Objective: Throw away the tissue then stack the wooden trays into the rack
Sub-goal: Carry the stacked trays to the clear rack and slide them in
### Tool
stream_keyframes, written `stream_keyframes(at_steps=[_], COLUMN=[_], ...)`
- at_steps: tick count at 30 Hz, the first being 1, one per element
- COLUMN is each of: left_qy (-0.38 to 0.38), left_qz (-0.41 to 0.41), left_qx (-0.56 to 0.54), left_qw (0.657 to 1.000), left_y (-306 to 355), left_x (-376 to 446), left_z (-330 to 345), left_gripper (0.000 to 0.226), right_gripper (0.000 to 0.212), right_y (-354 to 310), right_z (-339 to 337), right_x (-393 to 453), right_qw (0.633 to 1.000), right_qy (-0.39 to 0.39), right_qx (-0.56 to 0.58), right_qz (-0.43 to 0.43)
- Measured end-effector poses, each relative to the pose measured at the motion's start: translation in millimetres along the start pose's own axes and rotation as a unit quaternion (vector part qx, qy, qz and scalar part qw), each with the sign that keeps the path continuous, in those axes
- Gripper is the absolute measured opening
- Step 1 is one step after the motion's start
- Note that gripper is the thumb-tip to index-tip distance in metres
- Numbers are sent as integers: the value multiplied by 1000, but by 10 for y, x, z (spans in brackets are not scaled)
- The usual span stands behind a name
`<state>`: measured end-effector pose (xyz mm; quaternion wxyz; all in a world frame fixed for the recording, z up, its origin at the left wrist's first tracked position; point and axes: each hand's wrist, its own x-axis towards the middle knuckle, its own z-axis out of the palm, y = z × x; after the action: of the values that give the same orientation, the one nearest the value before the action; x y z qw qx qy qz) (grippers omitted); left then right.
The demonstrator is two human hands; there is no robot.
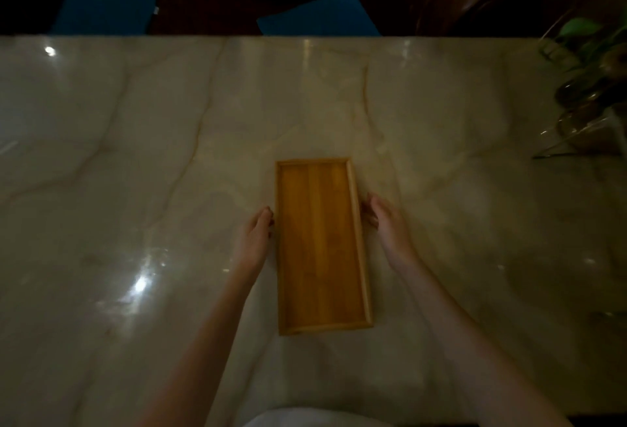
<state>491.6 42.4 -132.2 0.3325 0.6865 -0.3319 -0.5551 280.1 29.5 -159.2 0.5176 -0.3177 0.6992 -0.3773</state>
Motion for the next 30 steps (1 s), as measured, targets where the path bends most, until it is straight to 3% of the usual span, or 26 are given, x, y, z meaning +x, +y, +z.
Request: stream_keyframes(at_steps=[5,11,19,24,30], left_qy=[34,17,59,51,80], left_qz=[6,-9,-11,2,11], left_qx=[52,78,76,30,39], left_qw=[998,997,995,998,996], left_y=[-444,-706,-693,-684,-741], left_x=[-418,-672,-715,-724,-697], left_z=[-37,-1,48,79,98], left_gripper=[24,35,33,15,28], right_gripper=[28,35,34,33,32], right_y=[377,553,567,605,601], right_z=[-240,-243,-185,-223,-267], right_x=[-617,-1003,-1015,-970,-942], right_qw=[998,992,995,992,989], right_qy=[4,-58,-38,-66,-101], right_qx=[-55,-109,-95,-104,-100], right_qz=[22,3,6,-12,-36])
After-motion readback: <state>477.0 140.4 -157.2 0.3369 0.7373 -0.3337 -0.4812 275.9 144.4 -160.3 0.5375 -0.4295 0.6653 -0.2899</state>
